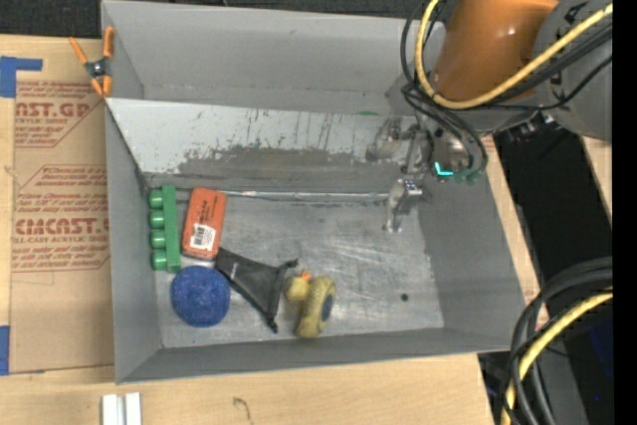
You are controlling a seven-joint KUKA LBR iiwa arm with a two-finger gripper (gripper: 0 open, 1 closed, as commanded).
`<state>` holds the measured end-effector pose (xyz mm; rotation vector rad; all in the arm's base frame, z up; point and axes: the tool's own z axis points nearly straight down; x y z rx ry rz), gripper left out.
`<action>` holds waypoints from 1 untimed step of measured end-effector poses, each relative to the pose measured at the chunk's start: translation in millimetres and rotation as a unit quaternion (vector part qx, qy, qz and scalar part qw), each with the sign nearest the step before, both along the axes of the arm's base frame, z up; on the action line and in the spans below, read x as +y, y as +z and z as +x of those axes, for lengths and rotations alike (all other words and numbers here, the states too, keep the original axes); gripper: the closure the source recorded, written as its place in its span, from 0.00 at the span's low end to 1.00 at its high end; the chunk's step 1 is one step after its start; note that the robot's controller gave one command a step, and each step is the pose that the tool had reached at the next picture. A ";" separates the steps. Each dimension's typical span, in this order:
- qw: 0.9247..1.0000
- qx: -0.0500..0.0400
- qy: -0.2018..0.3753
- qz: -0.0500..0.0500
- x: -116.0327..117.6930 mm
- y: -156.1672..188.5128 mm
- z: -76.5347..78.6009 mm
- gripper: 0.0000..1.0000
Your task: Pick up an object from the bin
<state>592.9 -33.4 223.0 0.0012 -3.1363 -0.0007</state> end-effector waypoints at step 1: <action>1.000 -0.004 0.000 0.000 0.0 4.5 1.5 0.00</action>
Offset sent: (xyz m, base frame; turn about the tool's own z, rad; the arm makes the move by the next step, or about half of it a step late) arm -0.0291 -0.0081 -0.1169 0.0305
